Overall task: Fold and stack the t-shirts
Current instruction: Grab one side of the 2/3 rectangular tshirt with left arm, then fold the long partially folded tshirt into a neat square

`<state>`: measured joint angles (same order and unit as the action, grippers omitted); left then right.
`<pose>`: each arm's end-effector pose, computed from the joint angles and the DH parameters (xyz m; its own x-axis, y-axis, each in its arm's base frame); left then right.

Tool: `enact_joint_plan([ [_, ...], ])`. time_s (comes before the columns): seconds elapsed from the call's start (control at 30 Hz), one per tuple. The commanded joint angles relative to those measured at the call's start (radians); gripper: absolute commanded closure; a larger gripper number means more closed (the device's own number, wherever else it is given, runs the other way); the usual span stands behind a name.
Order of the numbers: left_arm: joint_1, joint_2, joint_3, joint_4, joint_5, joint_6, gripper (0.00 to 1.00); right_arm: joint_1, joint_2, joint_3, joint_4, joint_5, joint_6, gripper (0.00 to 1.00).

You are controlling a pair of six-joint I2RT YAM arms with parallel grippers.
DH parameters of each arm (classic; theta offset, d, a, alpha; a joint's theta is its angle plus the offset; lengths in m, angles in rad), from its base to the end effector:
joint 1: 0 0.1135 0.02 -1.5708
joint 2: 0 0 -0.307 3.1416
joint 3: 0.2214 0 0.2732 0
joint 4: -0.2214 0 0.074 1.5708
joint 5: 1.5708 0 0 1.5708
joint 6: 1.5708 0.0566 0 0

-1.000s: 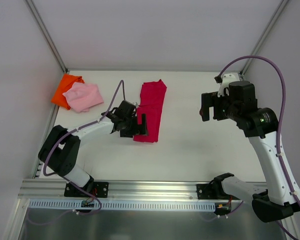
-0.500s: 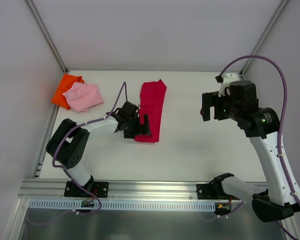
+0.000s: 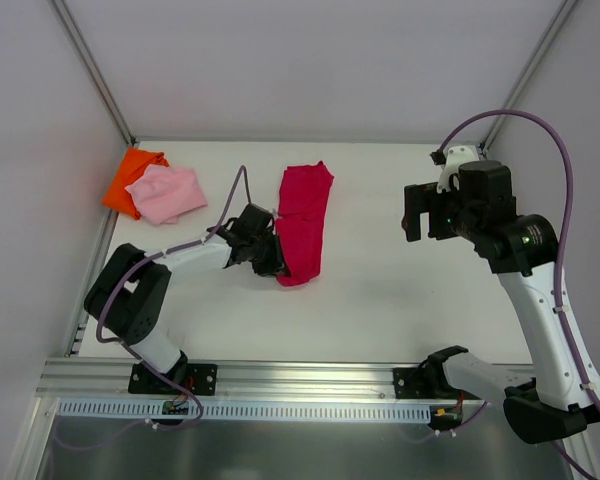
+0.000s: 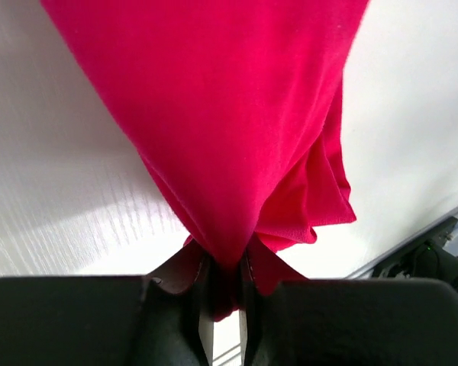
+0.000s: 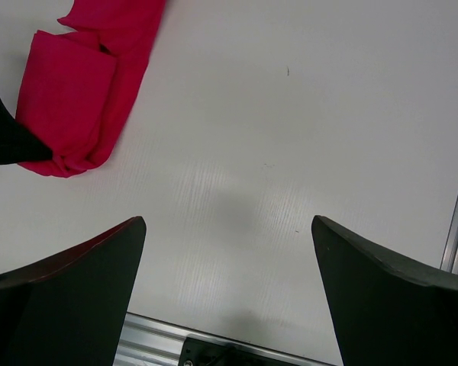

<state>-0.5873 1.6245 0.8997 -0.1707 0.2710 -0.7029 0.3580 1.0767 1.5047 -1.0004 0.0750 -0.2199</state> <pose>0.2881 -0.2100 0.1879 -0.9309 -0.1285 -0.3419 0.0936 0.8208 -0.5635 0.1903 0.0667 0.4783 -0.4317 -0.3938 -0.8115 -0.3941 0.8916 -0.2230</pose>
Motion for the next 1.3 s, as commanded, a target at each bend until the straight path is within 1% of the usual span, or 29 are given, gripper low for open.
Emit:
enact_joint_plan([
  [0.0, 0.009, -0.083, 0.001, -0.030, 0.054, -0.006, 1.00, 0.006, 0.003, 0.035, 0.017, 0.014, -0.012, 0.04],
  [0.17, 0.007, -0.179, 0.048, -0.108, 0.094, 0.002, 1.00, 0.006, 0.014, 0.046, 0.025, 0.005, -0.010, 0.03],
  [0.3, 0.006, -0.218, 0.073, -0.156, 0.128, 0.003, 1.00, 0.006, 0.026, 0.057, 0.032, 0.003, -0.010, 0.04],
  [0.5, -0.008, -0.241, 0.059, -0.181, 0.264, 0.005, 1.00, 0.006, 0.054, 0.094, 0.042, -0.006, -0.009, 0.04],
  [0.63, -0.011, -0.233, 0.025, -0.161, 0.348, 0.016, 1.00, 0.006, 0.068, 0.098, 0.045, -0.040, -0.001, 0.03],
  [0.7, -0.012, -0.218, 0.002, -0.119, 0.396, 0.011, 1.00, 0.007, 0.072, 0.097, 0.048, -0.050, 0.001, 0.04],
  [0.73, -0.014, -0.209, -0.002, -0.101, 0.451, 0.006, 1.00, 0.006, 0.072, 0.095, 0.048, -0.061, 0.002, 0.03],
  [0.77, -0.014, -0.184, -0.005, -0.086, 0.476, 0.002, 1.00, 0.007, 0.072, 0.095, 0.052, -0.064, 0.004, 0.03],
  [0.83, -0.016, -0.166, -0.010, -0.044, 0.494, -0.023, 1.00, 0.007, 0.075, 0.098, 0.052, -0.064, 0.004, 0.03],
  [0.93, -0.017, -0.149, 0.007, -0.012, 0.484, -0.043, 1.00, 0.007, 0.074, 0.100, 0.049, -0.064, 0.002, 0.03],
  [1.07, -0.017, -0.109, 0.115, -0.044, 0.458, -0.033, 1.00, 0.007, 0.063, 0.081, 0.046, -0.064, -0.001, 0.04],
  [1.1, -0.016, -0.098, 0.132, -0.043, 0.459, -0.040, 1.00, 0.007, 0.060, 0.077, 0.048, -0.096, -0.004, 0.04],
  [1.13, -0.016, -0.081, 0.146, -0.036, 0.459, -0.044, 1.00, 0.007, 0.055, 0.065, 0.048, -0.095, -0.003, 0.03],
  [1.27, -0.014, -0.074, 0.220, -0.044, 0.381, -0.059, 1.00, 0.007, 0.036, 0.042, 0.048, -0.087, -0.006, 0.04],
])
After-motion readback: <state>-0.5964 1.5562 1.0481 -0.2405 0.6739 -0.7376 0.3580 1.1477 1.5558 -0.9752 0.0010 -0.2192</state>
